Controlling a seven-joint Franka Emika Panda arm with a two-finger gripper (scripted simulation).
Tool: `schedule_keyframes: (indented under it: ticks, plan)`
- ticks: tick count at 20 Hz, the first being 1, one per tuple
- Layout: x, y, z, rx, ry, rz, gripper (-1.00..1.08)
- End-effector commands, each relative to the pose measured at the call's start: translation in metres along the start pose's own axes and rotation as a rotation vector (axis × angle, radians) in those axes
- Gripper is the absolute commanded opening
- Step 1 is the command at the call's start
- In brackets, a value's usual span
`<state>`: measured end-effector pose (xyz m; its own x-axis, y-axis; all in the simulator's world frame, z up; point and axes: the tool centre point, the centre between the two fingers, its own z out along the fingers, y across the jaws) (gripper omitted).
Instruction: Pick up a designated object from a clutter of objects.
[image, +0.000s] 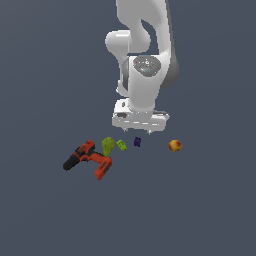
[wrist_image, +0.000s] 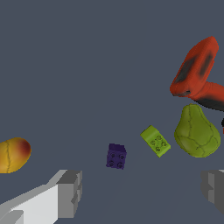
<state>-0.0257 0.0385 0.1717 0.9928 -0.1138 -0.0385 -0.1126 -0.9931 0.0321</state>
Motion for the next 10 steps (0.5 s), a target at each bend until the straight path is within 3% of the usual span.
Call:
schedule_keyframes:
  ticks: [1,10]
  plan:
    - [-0.005,-0.003,0.020,0.007,0.007,0.033,1.00]
    - [-0.027,-0.009,0.076,0.026,0.027,0.135,1.00]
